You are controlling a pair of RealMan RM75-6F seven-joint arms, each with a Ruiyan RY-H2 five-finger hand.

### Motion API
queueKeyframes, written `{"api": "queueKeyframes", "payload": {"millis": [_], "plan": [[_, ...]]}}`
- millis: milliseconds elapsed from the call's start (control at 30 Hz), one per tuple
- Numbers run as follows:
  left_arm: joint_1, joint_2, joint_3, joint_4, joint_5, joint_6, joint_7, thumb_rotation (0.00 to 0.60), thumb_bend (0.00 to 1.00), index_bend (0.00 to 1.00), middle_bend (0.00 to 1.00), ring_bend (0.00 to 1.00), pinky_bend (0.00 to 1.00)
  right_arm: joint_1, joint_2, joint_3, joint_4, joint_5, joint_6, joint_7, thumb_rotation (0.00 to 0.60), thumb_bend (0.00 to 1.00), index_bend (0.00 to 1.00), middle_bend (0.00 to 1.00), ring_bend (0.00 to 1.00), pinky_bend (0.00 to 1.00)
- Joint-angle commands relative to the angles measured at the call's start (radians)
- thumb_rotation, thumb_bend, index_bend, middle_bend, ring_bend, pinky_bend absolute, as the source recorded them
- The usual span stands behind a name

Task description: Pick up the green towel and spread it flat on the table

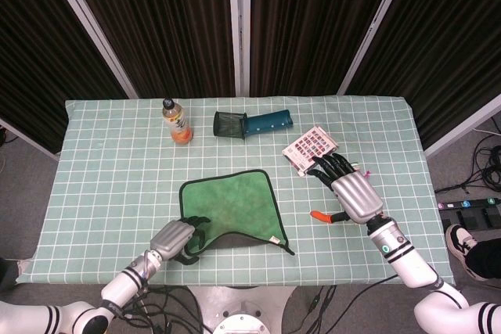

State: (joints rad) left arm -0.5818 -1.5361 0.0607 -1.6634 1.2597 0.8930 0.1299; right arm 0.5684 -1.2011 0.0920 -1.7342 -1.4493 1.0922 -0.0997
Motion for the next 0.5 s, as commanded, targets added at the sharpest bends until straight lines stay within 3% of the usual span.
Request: {"api": "queueKeyframes", "payload": {"millis": [33, 333, 500], "plan": [[-0.004, 0.022, 0.023, -0.03, 0.033, -0.02, -0.003, 0.6, 0.3, 0.57, 0.25, 0.16, 0.22, -0.001, 0.001, 0.001, -0.002, 0.001, 0.001, -0.001, 0.409, 0.12, 0.2, 0.05, 0.0, 0.0], [-0.038, 0.085, 0.048, -0.098, 0.075, -0.1, -0.036, 0.6, 0.3, 0.52, 0.24, 0.16, 0.22, -0.011, 0.006, 0.004, -0.01, 0.004, 0.009, -0.007, 0.406, 0.12, 0.2, 0.05, 0.0, 0.0], [-0.011, 0.137, 0.012, -0.123, 0.102, -0.022, -0.122, 0.6, 0.29, 0.48, 0.24, 0.16, 0.22, -0.019, 0.015, 0.005, -0.011, 0.012, 0.014, -0.007, 0.409, 0.11, 0.2, 0.05, 0.0, 0.0]]}}
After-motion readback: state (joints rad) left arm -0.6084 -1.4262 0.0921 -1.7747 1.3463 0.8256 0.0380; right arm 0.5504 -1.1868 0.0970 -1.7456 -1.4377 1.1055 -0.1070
